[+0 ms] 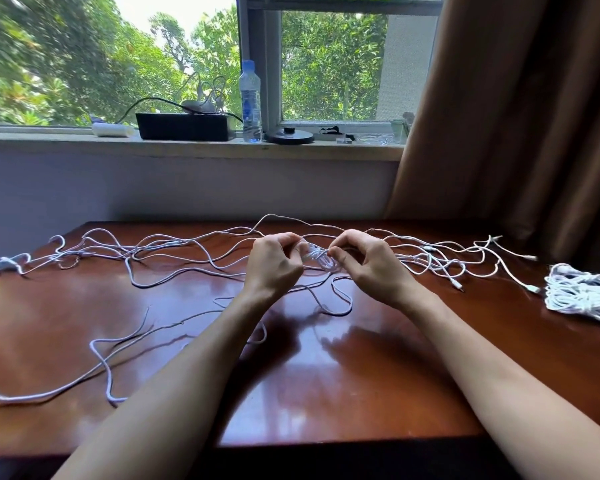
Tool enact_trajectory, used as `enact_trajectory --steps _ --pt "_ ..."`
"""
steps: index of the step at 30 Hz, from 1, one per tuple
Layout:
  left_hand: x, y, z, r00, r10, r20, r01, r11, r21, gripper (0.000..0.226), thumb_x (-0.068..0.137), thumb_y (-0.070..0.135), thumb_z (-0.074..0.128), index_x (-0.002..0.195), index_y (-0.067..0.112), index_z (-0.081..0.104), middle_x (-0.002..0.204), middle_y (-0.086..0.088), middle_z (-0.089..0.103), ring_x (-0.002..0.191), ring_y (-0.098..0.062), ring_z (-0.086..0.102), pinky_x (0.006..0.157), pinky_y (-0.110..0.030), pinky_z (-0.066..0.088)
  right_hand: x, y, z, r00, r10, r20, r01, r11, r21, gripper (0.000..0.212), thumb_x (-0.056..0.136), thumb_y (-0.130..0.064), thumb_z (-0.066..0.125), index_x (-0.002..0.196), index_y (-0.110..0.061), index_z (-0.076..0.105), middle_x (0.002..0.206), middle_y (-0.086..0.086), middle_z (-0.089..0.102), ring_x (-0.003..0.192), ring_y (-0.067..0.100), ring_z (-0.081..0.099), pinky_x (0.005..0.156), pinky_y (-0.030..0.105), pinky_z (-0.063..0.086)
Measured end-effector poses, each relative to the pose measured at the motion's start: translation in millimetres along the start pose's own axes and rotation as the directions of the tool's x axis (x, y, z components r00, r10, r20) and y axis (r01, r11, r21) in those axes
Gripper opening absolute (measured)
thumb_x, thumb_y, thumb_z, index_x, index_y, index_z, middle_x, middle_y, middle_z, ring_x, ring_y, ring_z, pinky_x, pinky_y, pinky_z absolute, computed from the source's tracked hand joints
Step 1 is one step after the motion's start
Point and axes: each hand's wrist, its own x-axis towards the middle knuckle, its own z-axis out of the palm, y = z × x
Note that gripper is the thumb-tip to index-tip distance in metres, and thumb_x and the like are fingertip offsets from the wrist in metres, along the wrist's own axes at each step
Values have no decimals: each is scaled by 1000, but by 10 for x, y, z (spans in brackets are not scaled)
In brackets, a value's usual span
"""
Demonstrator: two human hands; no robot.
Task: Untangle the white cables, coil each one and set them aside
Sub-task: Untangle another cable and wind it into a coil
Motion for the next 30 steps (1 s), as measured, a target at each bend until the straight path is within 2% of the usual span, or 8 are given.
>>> enact_trajectory --steps 3,8,11,13,16,21,26,30 --pt "0 -2 11 998 43 41 -44 998 33 20 84 26 59 86 18 77 76 4 75 70 -15 69 67 -34 55 13 43 -11 994 -58 -88 51 996 -75 7 94 -14 70 89 -18 72 87 -5 67 81 11 63 74 25 49" --pt "-26 39 28 990 92 111 -97 995 39 21 81 25 56 88 25 77 76 11 75 67 -10 67 64 -34 55 28 101 -33 975 -55 -213 26 991 -134 12 89 -12 75 85 -23 78 80 -12 65 70 7 60 64 23 44" --pt "-35 45 46 984 84 155 -82 996 -18 19 83 24 59 92 31 74 76 15 74 69 -8 67 67 -36 57 46 130 -55 963 -13 -269 -28 989 -148 8 85 -18 79 85 -26 80 78 -13 68 70 6 63 65 31 50" --pt "-37 40 54 975 99 197 -81 992 -99 19 85 15 61 89 26 76 77 13 74 72 -6 69 69 -35 58 44 132 -65 960 10 -278 -53 988 -145 8 83 -20 81 84 -28 81 79 -12 74 73 7 69 70 37 55" --pt "-58 80 50 964 113 241 -69 981 -181 24 88 -1 61 87 17 77 70 16 70 66 2 61 67 -24 51 35 141 -82 953 116 -282 -151 982 -108 7 82 -27 81 80 -34 80 75 -17 75 71 4 71 70 38 57" --pt "-37 140 32 962 67 264 10 961 -278 23 92 -7 57 91 5 77 78 1 74 68 -3 61 68 -20 51 62 168 -86 914 326 -241 -323 945 53 5 81 -37 80 77 -41 78 69 -7 75 65 11 74 70 48 61" --pt "-54 207 25 953 -32 300 164 889 -427 23 96 -10 52 92 2 73 82 -4 70 72 -5 61 72 -15 50 97 206 -56 908 365 -208 -351 931 101 5 80 -42 80 76 -43 78 70 0 76 75 25 75 74 46 60" --pt "-66 270 21 948 -76 308 224 847 -483 22 98 -7 54 89 5 70 68 8 67 60 0 56 63 -13 46 117 242 -48 910 366 -197 -354 930 96 13 83 -36 79 71 -40 78 71 -4 76 75 26 73 75 45 59"
